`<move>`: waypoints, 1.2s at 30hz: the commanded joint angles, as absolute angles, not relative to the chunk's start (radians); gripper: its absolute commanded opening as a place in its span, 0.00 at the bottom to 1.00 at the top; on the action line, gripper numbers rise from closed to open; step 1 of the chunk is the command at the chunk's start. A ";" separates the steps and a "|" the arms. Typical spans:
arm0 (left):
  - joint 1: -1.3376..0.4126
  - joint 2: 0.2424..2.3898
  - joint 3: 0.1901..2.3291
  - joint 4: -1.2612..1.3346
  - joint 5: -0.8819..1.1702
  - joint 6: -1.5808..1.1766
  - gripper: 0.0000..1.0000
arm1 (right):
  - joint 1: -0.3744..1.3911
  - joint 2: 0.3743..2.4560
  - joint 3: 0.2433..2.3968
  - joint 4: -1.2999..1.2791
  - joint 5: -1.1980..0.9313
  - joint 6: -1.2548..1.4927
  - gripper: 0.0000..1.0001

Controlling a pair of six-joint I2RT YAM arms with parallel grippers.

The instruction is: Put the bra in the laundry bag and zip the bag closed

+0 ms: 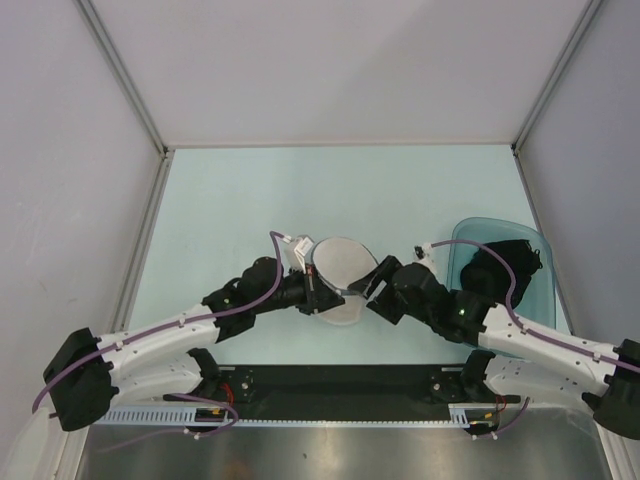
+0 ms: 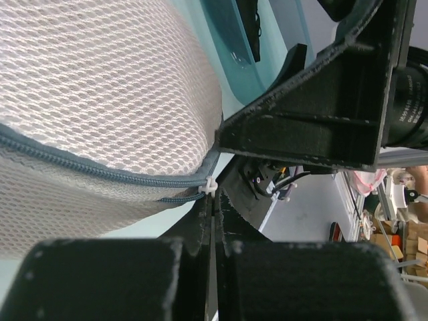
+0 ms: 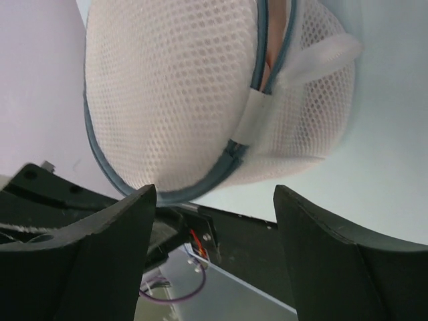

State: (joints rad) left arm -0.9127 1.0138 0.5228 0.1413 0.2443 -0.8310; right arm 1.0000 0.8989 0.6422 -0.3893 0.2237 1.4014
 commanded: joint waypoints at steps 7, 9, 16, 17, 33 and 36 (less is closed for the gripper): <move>-0.925 0.960 0.500 0.167 0.250 -0.844 0.00 | 0.999 0.992 0.640 -0.184 0.313 1.488 0.60; -0.923 0.962 0.505 0.166 0.245 -0.839 0.00 | 0.996 1.017 0.637 -0.173 0.305 1.489 0.55; -0.872 0.966 0.512 0.103 0.241 -0.822 0.00 | 0.934 1.011 0.604 -0.149 0.236 1.428 0.05; -0.850 0.962 0.509 0.060 0.242 -0.815 0.00 | 0.904 1.000 0.598 -0.149 0.221 1.411 0.03; -0.593 0.925 0.469 0.048 0.471 -0.729 0.00 | 0.480 1.194 0.756 -0.040 -0.420 0.787 0.00; -0.698 0.916 0.489 0.074 0.431 -0.762 0.00 | 0.480 1.355 0.929 -0.089 -0.469 0.726 0.00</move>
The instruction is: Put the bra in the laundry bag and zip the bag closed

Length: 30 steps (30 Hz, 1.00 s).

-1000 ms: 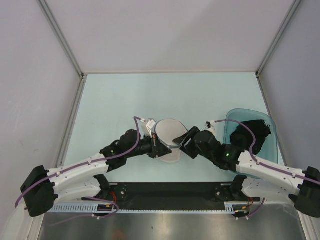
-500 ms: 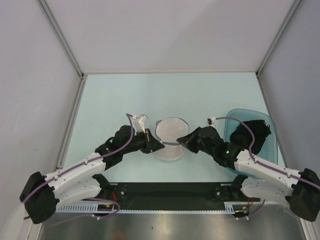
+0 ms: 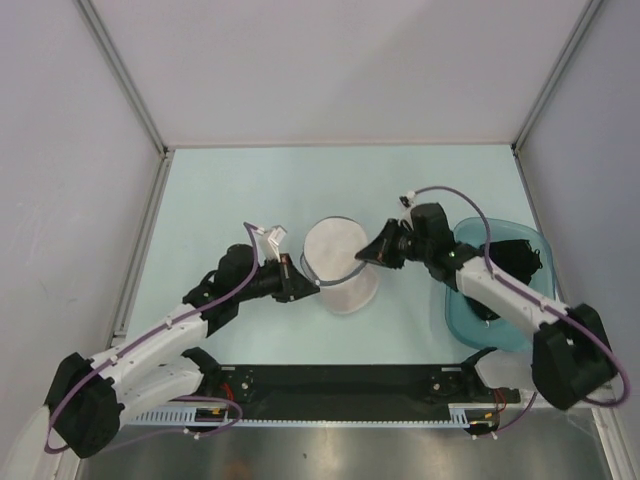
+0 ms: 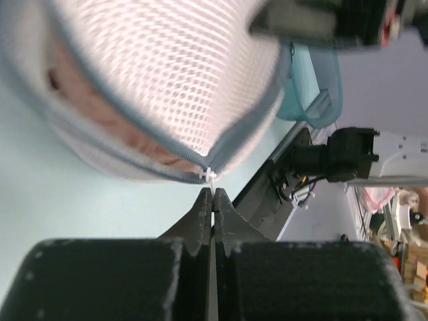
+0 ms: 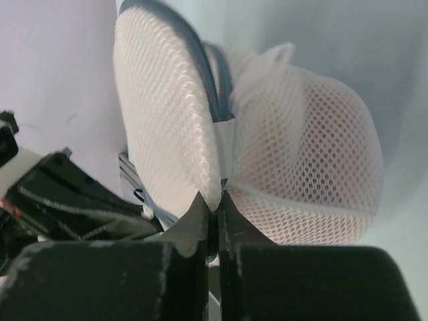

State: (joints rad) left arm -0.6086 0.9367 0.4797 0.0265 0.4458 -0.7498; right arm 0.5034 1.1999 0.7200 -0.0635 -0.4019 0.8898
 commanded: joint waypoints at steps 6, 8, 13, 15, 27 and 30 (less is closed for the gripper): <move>-0.837 0.962 0.471 0.169 0.357 -0.854 0.00 | 0.485 1.574 1.265 -0.427 -0.410 0.568 0.34; -0.839 0.979 0.466 0.204 0.342 -0.883 0.00 | 0.486 1.557 1.264 -0.477 -0.309 0.552 0.54; -0.842 1.015 0.476 0.248 0.342 -0.894 0.00 | 0.492 1.372 1.070 -0.521 -0.124 0.615 0.75; -0.842 1.023 0.479 0.250 0.351 -0.890 0.00 | 0.532 1.267 1.016 -0.528 -0.085 0.650 0.75; -0.856 1.025 0.463 0.259 0.356 -0.896 0.00 | 0.807 1.144 0.721 -0.091 -0.057 1.086 0.59; -0.859 1.020 0.460 0.255 0.354 -0.893 0.00 | 0.822 1.192 0.722 -0.037 -0.040 1.103 0.54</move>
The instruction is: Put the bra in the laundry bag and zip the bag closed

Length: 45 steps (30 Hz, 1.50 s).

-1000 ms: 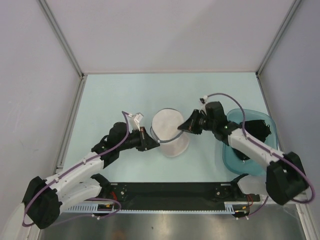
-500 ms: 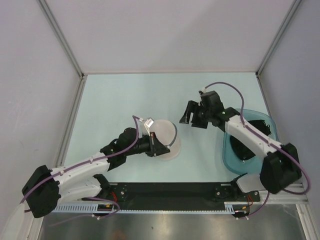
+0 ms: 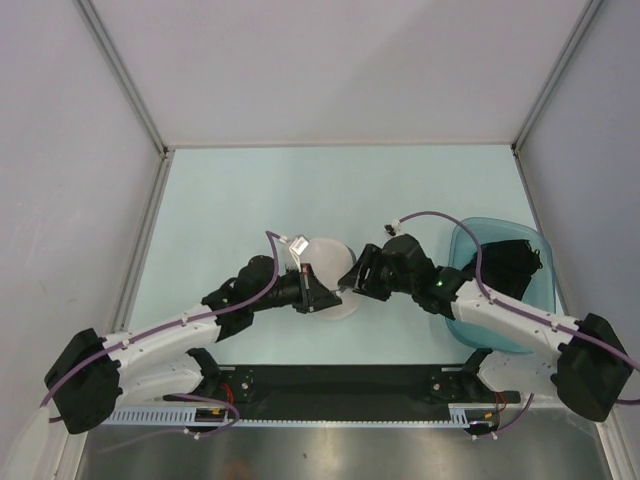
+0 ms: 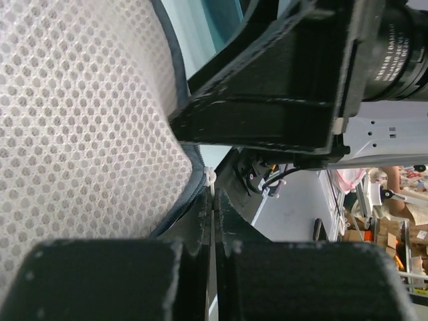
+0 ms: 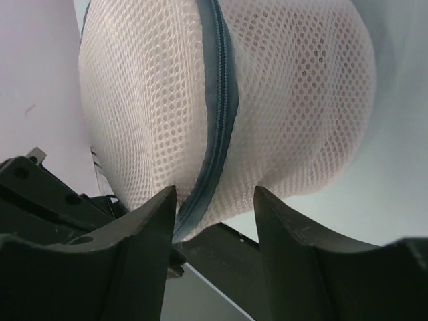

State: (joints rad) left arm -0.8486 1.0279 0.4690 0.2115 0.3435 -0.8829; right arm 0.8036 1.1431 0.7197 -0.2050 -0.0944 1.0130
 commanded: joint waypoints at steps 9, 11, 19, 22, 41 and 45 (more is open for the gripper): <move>-0.643 0.908 0.423 0.017 0.322 -0.809 0.00 | 0.701 1.180 0.716 -0.097 -0.199 0.939 0.00; -0.513 0.890 0.420 -0.059 0.357 -0.772 0.00 | 0.637 1.184 0.722 -0.110 -0.295 0.881 0.00; -0.416 0.913 0.451 -0.048 0.501 -0.713 0.00 | 0.535 1.328 0.865 -0.121 -0.508 0.645 0.00; -0.504 0.899 0.463 -0.015 0.477 -0.748 0.00 | 0.538 1.460 0.969 -0.158 -0.515 0.612 0.00; -0.750 0.966 0.448 0.225 0.376 -0.930 0.00 | 0.747 1.205 0.876 -0.350 -0.066 0.877 0.78; -0.759 0.973 0.443 0.229 0.370 -0.931 0.00 | 0.833 1.206 0.862 -0.269 -0.002 0.969 0.73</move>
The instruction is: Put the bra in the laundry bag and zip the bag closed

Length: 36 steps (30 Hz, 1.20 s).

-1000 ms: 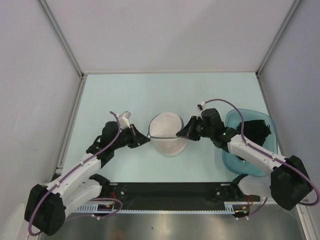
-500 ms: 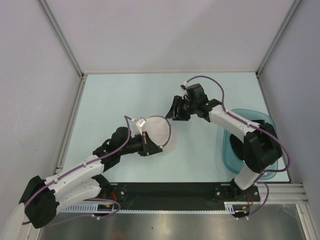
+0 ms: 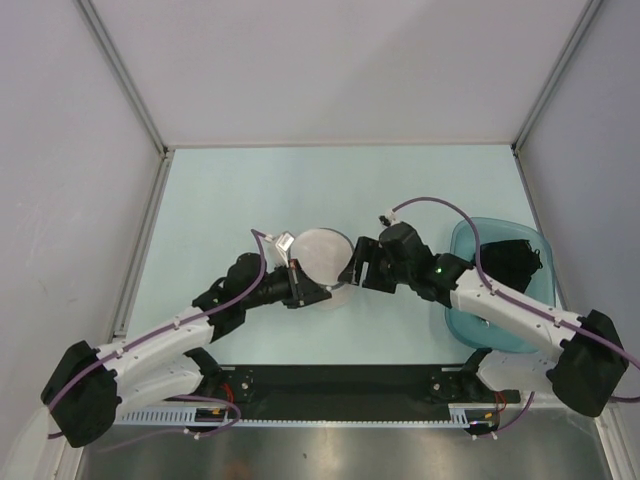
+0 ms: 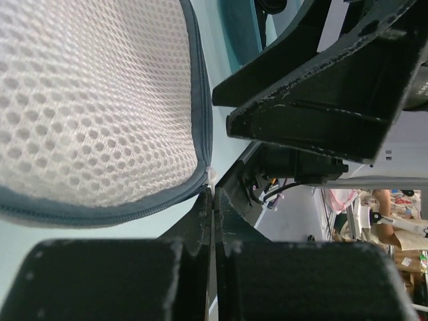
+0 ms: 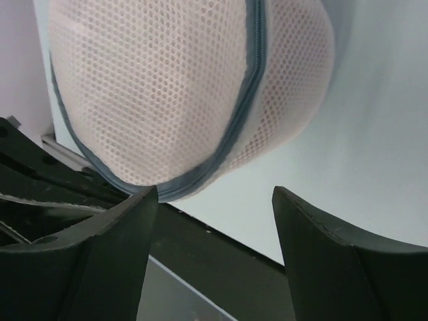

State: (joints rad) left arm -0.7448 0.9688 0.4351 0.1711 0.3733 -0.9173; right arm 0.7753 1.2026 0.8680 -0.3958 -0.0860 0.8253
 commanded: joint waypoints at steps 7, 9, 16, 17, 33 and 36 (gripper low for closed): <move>-0.772 0.971 0.453 0.235 0.371 -0.934 0.00 | 0.856 1.282 0.785 -0.088 -0.035 1.092 0.53; -0.772 0.965 0.453 0.221 0.353 -0.933 0.00 | 0.851 1.296 0.785 -0.090 -0.031 1.074 0.41; -0.514 0.876 0.422 0.020 0.367 -0.864 0.00 | 0.703 1.307 0.802 -0.098 -0.279 0.850 0.00; -0.471 0.870 0.423 -0.015 0.365 -0.847 0.00 | 0.669 1.321 0.822 -0.144 -0.313 0.813 0.00; -0.463 0.856 0.430 0.057 0.492 -0.866 0.00 | 0.551 1.637 1.188 -0.299 -0.502 0.495 0.22; -0.561 0.853 0.429 0.130 0.434 -0.945 0.00 | 0.569 1.638 1.236 -0.403 -0.359 0.606 0.54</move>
